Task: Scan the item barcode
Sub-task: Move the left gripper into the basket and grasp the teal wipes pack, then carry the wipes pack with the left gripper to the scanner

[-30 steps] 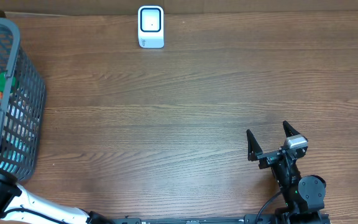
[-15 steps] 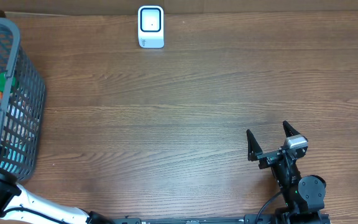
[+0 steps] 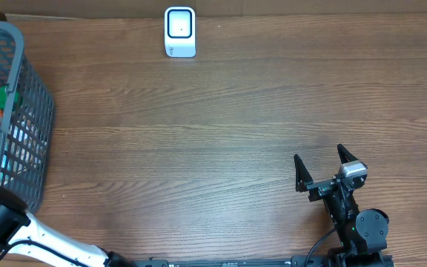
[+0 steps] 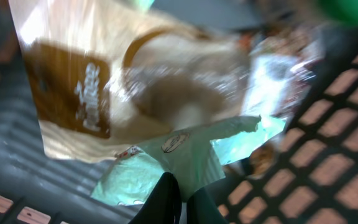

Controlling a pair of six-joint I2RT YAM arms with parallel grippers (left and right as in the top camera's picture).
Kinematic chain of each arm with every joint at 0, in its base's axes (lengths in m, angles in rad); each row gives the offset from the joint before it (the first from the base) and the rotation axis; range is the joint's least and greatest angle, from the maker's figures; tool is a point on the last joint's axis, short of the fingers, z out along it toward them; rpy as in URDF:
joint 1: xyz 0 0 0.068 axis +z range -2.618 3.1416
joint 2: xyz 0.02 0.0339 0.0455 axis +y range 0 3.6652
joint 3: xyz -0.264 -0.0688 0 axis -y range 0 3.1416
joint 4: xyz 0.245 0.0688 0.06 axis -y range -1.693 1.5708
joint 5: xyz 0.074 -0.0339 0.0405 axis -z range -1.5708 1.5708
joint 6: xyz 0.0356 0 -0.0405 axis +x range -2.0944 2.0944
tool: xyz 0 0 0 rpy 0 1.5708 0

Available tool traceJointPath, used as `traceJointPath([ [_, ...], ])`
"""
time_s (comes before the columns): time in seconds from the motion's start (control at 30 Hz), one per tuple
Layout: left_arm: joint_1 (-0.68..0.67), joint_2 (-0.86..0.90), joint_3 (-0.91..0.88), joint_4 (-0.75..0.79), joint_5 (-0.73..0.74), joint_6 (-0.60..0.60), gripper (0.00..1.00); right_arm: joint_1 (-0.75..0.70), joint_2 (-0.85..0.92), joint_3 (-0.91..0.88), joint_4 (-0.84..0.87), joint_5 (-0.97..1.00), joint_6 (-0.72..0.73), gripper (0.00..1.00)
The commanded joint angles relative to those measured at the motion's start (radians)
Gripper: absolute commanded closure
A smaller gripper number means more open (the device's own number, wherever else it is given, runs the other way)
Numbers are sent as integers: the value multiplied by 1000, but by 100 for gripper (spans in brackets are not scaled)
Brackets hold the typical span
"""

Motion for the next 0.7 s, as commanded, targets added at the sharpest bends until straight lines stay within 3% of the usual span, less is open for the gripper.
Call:
traceJointPath([
  [0.0, -45, -106, 103, 4, -1, -94, 96, -1, -9, -11, 5, -5, -1, 0],
  [0.27, -109, -256, 296, 17, 28, -264, 96, -1, -9, -11, 4, -5, -1, 0],
  [0.47, -167, -364, 358, 19, 169, -310, 96, -1, -9, -11, 5, -5, -1, 0],
  [0.67, -329, -492, 358, -13, 234, -336, 95, -1, -9, -11, 4, -5, -1, 0],
])
